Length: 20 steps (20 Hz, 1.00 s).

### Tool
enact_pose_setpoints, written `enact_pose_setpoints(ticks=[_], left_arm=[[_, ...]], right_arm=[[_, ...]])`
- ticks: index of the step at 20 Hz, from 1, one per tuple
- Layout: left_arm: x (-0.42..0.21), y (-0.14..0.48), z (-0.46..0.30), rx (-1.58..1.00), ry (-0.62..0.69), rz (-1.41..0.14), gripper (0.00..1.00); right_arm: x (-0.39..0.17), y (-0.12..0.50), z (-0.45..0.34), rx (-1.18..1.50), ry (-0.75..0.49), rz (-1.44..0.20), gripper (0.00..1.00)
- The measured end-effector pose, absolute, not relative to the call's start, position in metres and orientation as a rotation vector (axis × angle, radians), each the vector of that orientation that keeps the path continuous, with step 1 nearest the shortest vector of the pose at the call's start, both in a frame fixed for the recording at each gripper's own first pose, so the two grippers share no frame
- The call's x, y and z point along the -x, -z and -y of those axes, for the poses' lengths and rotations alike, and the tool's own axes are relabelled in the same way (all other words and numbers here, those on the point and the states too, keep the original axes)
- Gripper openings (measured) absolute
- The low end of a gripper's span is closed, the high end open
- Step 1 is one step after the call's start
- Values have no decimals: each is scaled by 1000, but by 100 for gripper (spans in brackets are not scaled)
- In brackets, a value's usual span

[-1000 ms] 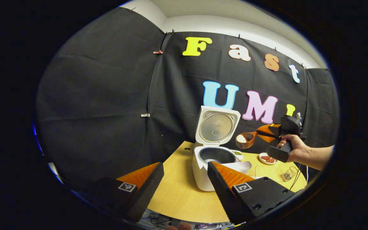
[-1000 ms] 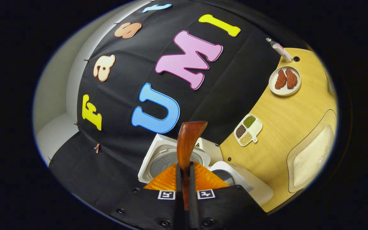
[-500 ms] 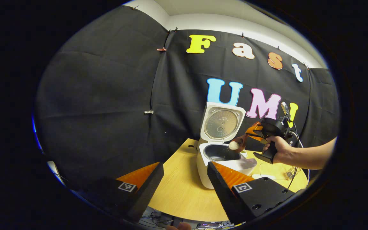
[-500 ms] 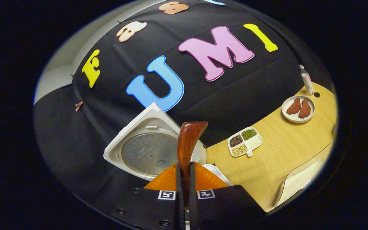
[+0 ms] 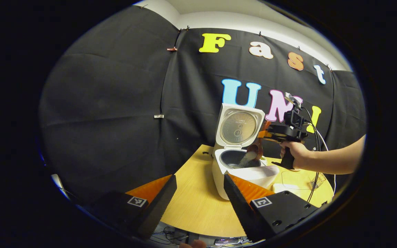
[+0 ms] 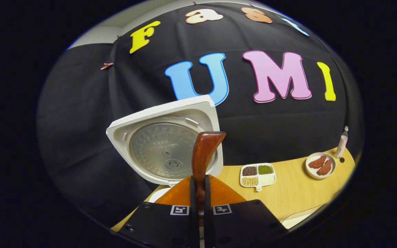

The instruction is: Close the left gripper, press the button to open the rice cooker; take a wooden spoon from the chopstick holder with the right hand, scoop a spoonful of rice and pour it into the rice cooker, then put the wooden spoon back into the chopstick holder.

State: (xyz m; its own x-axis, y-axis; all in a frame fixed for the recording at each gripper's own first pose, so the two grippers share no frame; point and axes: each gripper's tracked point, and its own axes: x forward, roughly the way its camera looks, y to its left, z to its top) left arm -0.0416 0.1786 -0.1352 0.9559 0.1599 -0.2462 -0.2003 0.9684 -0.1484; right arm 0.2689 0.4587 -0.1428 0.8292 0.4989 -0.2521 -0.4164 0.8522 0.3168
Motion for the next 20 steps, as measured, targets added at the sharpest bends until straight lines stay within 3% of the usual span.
enact_pose_setpoints(ticks=[11, 20], left_arm=[[65, 128, -178, 177, -200, -227, 95], [85, 128, -177, 177, -214, -232, 95]], right_arm=[[-232, 108, -498, 149, -707, -147, 10], [-182, 89, -518, 514, -833, 98, 10]])
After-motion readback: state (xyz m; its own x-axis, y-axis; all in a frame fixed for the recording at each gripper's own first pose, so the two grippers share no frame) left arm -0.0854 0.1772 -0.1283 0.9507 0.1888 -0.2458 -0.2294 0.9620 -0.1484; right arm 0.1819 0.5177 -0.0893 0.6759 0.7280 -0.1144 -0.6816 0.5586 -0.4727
